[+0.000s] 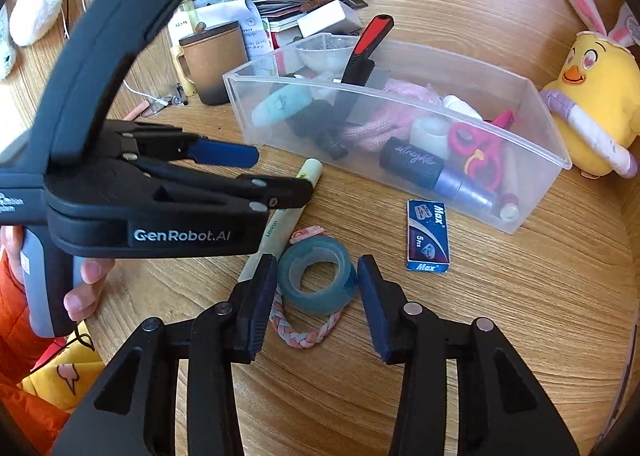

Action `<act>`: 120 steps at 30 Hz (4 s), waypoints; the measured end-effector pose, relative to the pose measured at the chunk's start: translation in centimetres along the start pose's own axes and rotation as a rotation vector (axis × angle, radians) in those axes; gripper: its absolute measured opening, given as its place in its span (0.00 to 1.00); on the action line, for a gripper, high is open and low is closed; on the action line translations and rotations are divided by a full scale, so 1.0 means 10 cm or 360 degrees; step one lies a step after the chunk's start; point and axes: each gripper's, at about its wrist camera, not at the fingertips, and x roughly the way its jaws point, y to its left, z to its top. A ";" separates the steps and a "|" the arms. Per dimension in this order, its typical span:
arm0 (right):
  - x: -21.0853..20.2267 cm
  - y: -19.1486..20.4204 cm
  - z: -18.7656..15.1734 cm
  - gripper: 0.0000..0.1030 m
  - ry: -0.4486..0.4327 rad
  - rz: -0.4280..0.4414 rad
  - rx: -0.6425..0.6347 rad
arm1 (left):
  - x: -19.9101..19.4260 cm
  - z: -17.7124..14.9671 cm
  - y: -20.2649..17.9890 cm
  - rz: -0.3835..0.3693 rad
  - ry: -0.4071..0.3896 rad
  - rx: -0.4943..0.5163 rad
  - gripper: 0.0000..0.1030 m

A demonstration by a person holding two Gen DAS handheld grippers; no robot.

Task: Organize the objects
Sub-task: 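Grasp the white glue stick with the left tool while the right tool grasps the blue tape roll, then lower the glue stick and tape roll into the clear box and open both tools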

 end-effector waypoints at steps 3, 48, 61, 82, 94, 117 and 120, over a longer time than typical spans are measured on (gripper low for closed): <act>-0.06 -0.04 -0.01 0.37 -0.0028 -0.0010 0.0007 | -0.02 -0.05 0.07 0.0012 0.0004 -0.0020 0.56; -0.28 -0.49 -0.17 0.48 -0.0008 -0.0140 0.0199 | -0.48 -0.77 0.18 0.0113 -0.0025 -0.0100 0.15; -0.17 -0.35 -0.08 0.35 -0.0004 -0.0161 0.0124 | -0.59 -0.55 0.21 0.0079 -0.0146 -0.0133 0.14; -0.66 -0.44 0.51 0.35 -0.0408 -0.0116 0.0235 | -1.01 0.11 0.35 0.0114 -0.0485 -0.0115 0.14; -0.49 -0.66 0.68 0.35 -0.0380 -0.0165 0.0281 | -0.17 -0.29 0.37 0.0046 -0.0019 -0.0080 0.29; 0.09 -0.85 1.08 0.35 -0.0178 -0.0176 0.0297 | -0.91 0.17 0.44 0.0048 -0.0384 -0.0082 0.14; 0.19 -0.86 1.06 0.35 -0.0133 -0.0149 0.0310 | -0.79 0.35 0.50 0.0031 -0.0364 -0.0115 0.14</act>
